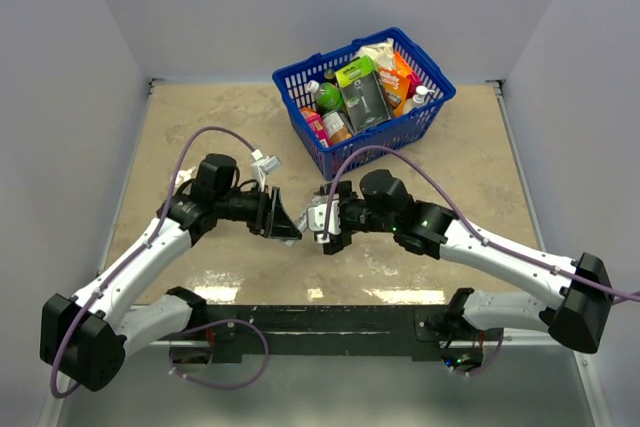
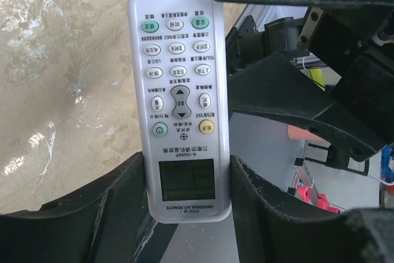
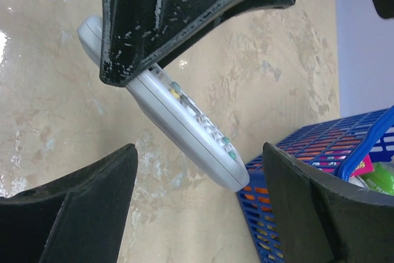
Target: Unload the batteries from the remote control
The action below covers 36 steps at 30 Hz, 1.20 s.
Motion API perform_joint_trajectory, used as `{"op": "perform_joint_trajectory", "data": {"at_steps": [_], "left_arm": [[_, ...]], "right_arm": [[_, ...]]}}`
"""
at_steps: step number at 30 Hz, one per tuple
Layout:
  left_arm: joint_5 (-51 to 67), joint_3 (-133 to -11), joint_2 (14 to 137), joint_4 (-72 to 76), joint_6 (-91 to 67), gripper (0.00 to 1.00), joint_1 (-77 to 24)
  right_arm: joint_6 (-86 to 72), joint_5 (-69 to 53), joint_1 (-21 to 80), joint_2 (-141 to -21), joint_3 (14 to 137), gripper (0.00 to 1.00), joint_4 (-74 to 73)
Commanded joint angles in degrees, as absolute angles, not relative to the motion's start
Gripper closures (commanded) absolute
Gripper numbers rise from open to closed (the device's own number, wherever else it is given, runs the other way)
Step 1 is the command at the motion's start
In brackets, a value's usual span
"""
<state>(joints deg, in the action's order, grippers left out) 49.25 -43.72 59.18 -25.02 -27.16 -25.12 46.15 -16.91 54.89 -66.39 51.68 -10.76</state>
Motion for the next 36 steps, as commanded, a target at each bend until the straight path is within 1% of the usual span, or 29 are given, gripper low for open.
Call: {"op": "perform_joint_trajectory", "data": {"at_steps": [1, 6, 8, 10, 12, 13, 15, 16, 19, 20, 22, 23, 24, 26, 27, 29, 31, 33, 34, 35, 36], "left_arm": [[51.50, -46.32, 58.97, -24.26, -26.54, 1.00, -24.79], [52.91, -46.49, 59.76, -24.70, -26.28, 1.00, -24.70], [53.00, -47.02, 60.03, -25.66, -25.23, 1.00, -24.79], [52.12, -47.37, 60.73, -26.63, -24.00, 1.00, -24.78], [51.51, -47.72, 61.17, -27.68, -23.38, 1.00, -24.79], [51.59, -47.81, 61.43, -27.95, -23.12, 1.00, -24.79], [51.33, -48.51, 61.61, -28.74, -22.85, 1.00, -24.79], [51.15, -48.95, 61.70, -28.83, -22.94, 1.00, -24.70], [50.10, -50.70, 61.87, -28.13, -23.38, 1.00, -24.70], [49.49, -51.58, 62.31, -28.30, -23.29, 0.92, -24.52], [46.68, -55.00, 63.10, -28.30, -22.59, 0.76, -24.35], [45.63, -56.32, 63.37, -28.13, -22.07, 0.61, -23.74], [42.57, -57.64, 63.63, -27.95, -21.63, 0.54, -23.38], [38.43, -62.12, 63.90, -28.30, -20.48, 0.40, -22.07], [34.93, -63.62, 63.98, -28.13, -19.52, 0.37, -21.63], [32.09, -66.79, 63.63, -26.38, -18.90, 0.32, -20.57], [30.68, -68.02, 62.41, -23.05, -18.72, 0.30, -19.78], [30.76, -68.20, 61.01, -20.75, -18.89, 0.29, -18.99], [30.85, -68.12, 60.56, -18.74, -19.07, 0.29, -18.90], [31.46, -67.94, 60.21, -17.76, -19.25, 0.28, -18.90], [33.12, -67.59, 59.33, -16.80, -19.34, 0.28, -18.90]], "right_arm": [[49.57, -14.42, 56.16, -67.32, 52.73, 0.18, -8.79], [50.97, -13.18, 56.69, -69.43, 53.09, 0.26, -8.18], [51.41, -13.53, 56.78, -69.78, 52.39, 0.27, -6.60], [52.12, -12.92, 56.87, -70.48, 51.77, 0.33, -5.10], [52.38, -11.61, 56.87, -70.75, 51.59, 0.42, -3.52], [52.47, -10.99, 57.04, -70.66, 50.98, 0.57, -2.91], [52.47, -10.55, 56.95, -69.96, 50.19, 0.70, -1.06], [52.21, -10.55, 56.95, -69.61, 49.58, 0.80, -0.88], [49.58, -11.24, 57.04, -69.52, 49.57, 0.97, -0.53], [48.35, -12.12, 57.04, -69.70, 49.74, 1.00, -0.88], [42.47, -14.92, 57.13, -69.78, 49.83, 1.00, -0.62], [40.10, -15.99, 57.04, -69.70, 49.49, 1.00, 1.30], [35.29, -16.87, 57.13, -69.09, 48.79, 1.00, 2.97], [30.52, -18.54, 57.04, -68.12, 45.80, 1.00, 8.58], [26.32, -19.41, 57.13, -66.81, 44.75, 1.00, 10.09], [21.47, -20.73, 57.13, -65.40, 41.41, 1.00, 15.70], [13.04, -20.48, 57.13, -63.56, 39.30, 1.00, 17.92], [2.96, -17.06, 57.04, -62.50, 38.94, 1.00, 19.77], [0.55, -16.01, 57.04, -61.19, 38.41, 1.00, 20.91], [-6.00, -14.95, 57.04, -60.48, 37.80, 1.00, 22.31], [-10.07, -11.29, 56.95, -59.42, 36.14, 1.00, 24.15]]}}
